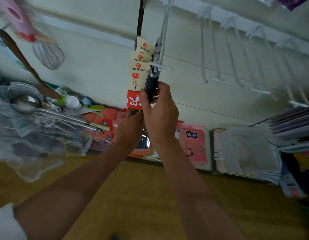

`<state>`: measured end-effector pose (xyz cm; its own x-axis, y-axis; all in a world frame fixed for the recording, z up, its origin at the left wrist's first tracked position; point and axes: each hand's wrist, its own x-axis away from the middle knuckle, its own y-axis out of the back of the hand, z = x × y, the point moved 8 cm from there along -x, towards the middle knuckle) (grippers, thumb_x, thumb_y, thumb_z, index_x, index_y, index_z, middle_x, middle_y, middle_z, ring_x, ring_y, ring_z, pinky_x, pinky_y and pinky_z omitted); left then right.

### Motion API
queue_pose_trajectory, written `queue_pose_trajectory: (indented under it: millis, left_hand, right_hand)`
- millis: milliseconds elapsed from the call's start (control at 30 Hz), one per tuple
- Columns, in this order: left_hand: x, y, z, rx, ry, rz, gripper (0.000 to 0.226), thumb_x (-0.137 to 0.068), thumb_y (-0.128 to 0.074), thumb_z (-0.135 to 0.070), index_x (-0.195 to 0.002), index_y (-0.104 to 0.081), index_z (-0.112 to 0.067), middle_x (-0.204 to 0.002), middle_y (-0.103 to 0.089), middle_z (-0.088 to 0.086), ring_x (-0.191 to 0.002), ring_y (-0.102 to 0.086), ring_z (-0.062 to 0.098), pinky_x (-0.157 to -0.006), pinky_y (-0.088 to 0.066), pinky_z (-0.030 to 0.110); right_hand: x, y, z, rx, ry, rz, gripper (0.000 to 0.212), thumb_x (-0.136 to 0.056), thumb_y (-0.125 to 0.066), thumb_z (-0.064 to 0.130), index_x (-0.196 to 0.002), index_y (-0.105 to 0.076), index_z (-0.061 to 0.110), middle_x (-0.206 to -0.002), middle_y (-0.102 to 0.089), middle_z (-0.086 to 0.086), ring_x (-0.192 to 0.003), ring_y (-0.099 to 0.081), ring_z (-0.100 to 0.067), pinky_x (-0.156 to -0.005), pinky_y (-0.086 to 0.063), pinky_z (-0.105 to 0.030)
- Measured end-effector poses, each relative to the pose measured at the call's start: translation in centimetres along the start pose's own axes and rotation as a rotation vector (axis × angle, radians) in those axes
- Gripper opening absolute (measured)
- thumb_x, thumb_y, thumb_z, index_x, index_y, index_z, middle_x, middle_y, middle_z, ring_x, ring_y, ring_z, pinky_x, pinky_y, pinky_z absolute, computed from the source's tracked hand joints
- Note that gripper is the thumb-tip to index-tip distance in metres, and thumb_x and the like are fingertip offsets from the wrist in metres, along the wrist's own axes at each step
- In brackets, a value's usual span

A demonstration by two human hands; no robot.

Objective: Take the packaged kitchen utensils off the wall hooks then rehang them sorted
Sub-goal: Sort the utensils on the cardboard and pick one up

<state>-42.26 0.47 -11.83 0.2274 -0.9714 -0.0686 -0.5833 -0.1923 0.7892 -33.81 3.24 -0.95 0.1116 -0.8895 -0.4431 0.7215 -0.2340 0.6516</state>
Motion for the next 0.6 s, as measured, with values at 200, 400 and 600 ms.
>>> queue_pose_trajectory:
  millis: [200,400,600]
  left_hand:
    - [1.4,0.9,0.1,0.017,-0.002,0.009,0.021,-0.1,-0.05,-0.021,-0.1,-0.062,-0.003,-0.087,-0.07,0.016,-0.067,-0.068,0.03,-0.061,-0.058,0.043]
    - [4.1,2.5,0.3,0.078,0.007,0.024,0.025,-0.101,-0.044,-0.025,-0.092,-0.061,-0.009,-0.08,-0.068,0.011,-0.063,-0.065,0.026,-0.058,-0.056,0.043]
    - [8.1,5.7,0.4,0.059,0.039,0.029,0.02,-0.101,-0.048,-0.016,-0.1,-0.063,-0.004,-0.087,-0.071,0.012,-0.067,-0.066,0.024,-0.055,-0.042,0.027]
  right_hand:
    - [0.7,0.8,0.8,0.007,-0.029,0.007,0.044,-0.095,-0.064,0.041,-0.121,-0.055,0.007,-0.114,-0.072,-0.008,-0.09,-0.073,-0.023,-0.072,-0.054,-0.022]
    - [2.8,1.8,2.3,-0.001,-0.082,0.036,0.045,-0.096,-0.062,0.043,-0.125,-0.054,0.009,-0.114,-0.071,-0.005,-0.09,-0.073,-0.019,-0.073,-0.056,-0.025]
    - [5.8,3.0,6.8,-0.021,-0.038,0.04,0.043,-0.095,-0.063,0.043,-0.125,-0.054,0.013,-0.114,-0.072,-0.001,-0.092,-0.072,-0.017,-0.075,-0.06,-0.031]
